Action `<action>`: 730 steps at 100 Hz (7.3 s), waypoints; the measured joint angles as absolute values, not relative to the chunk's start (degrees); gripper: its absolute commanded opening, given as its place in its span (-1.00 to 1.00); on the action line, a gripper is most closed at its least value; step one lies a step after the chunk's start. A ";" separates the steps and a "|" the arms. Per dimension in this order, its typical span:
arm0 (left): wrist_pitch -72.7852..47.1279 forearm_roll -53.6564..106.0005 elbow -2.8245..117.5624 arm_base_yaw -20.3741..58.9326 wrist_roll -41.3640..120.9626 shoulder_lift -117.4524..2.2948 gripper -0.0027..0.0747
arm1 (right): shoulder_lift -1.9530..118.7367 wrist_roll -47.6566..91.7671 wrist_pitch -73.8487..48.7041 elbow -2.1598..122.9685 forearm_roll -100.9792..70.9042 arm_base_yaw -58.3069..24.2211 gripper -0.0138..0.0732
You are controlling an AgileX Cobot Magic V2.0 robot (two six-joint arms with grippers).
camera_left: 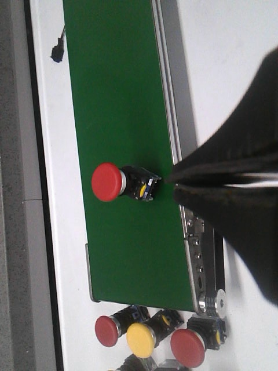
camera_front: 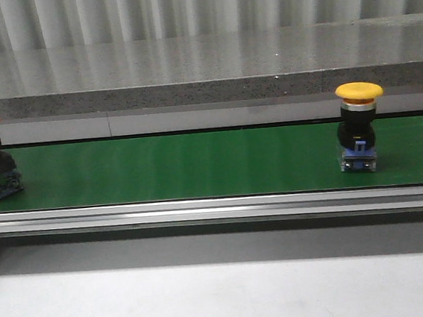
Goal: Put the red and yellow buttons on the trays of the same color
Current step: 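Grasp the yellow button at the belt's far end with the right gripper, then lower the yellow button into the yellow tray and open the right gripper, then grasp the red button on the belt with the right gripper, then carry the red button into the red tray and open the right gripper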
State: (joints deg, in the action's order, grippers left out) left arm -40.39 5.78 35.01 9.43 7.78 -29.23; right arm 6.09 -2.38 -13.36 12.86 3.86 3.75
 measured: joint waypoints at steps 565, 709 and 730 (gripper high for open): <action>-41.18 5.83 35.01 9.43 7.78 -29.02 -0.98 | 85.46 19.24 -47.62 70.06 -18.52 5.49 -0.44; -41.18 5.83 35.01 9.43 7.78 -29.02 -0.98 | 108.71 11.73 -29.11 76.64 -22.12 32.14 -0.42; -41.18 5.83 35.01 9.43 7.78 -29.02 -0.98 | 110.00 11.73 -28.59 76.97 -22.80 32.14 0.19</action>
State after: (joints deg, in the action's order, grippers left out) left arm -41.18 5.83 35.01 9.43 7.78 -29.02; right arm 110.00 11.73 -28.59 76.97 -22.80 32.14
